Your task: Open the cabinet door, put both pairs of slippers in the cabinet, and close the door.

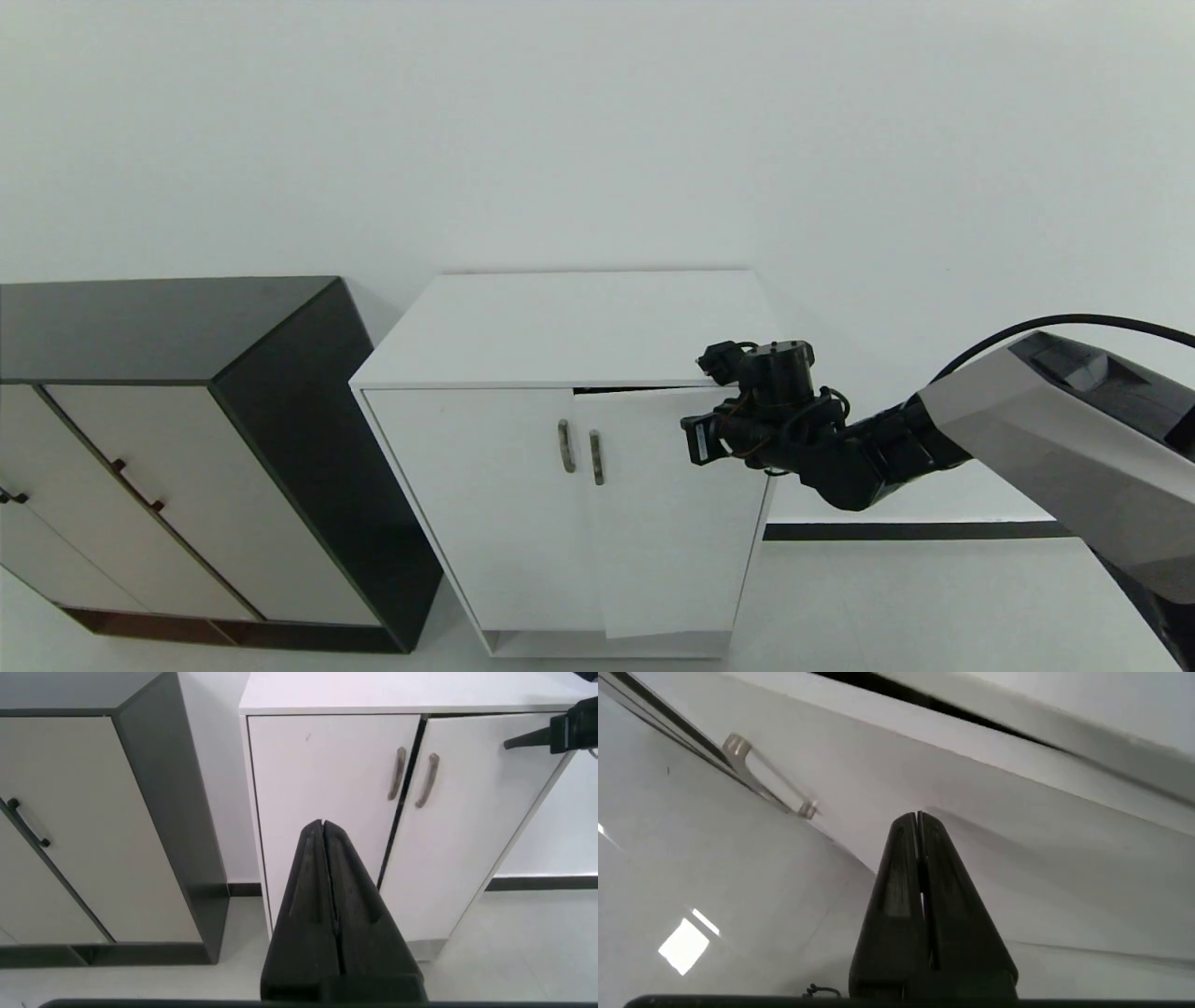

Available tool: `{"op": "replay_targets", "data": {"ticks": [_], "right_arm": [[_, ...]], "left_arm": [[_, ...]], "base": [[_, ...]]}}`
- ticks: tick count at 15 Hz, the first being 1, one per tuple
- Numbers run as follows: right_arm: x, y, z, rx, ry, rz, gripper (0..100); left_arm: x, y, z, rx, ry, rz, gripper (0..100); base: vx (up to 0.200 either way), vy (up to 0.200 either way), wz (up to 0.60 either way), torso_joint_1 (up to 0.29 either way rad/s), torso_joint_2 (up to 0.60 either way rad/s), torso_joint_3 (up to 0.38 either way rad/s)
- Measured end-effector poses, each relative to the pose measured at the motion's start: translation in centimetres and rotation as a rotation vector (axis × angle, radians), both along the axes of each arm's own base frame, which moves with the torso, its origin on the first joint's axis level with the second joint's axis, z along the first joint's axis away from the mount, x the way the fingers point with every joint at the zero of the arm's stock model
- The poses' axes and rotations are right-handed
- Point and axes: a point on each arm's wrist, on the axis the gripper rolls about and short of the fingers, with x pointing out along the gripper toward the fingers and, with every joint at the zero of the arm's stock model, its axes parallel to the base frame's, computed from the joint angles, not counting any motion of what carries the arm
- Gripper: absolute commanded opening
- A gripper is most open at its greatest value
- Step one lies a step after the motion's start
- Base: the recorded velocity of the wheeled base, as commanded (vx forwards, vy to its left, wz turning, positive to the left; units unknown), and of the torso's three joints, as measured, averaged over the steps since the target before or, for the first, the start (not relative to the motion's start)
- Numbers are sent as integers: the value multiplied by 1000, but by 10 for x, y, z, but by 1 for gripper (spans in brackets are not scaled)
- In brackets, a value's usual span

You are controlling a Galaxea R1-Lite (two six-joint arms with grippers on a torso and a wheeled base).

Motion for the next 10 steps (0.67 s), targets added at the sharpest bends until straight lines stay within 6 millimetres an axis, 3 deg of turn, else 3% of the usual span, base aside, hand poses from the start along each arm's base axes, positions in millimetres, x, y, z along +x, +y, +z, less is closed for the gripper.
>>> {"op": "replay_targets", "data": {"ticks": [10], "right_arm": [[3, -2, -2, 3, 2, -8, 0]], "left_arm": [[0, 0, 0, 0, 0, 0, 0]], "base": [[0, 0, 0, 0, 0, 0]]}}
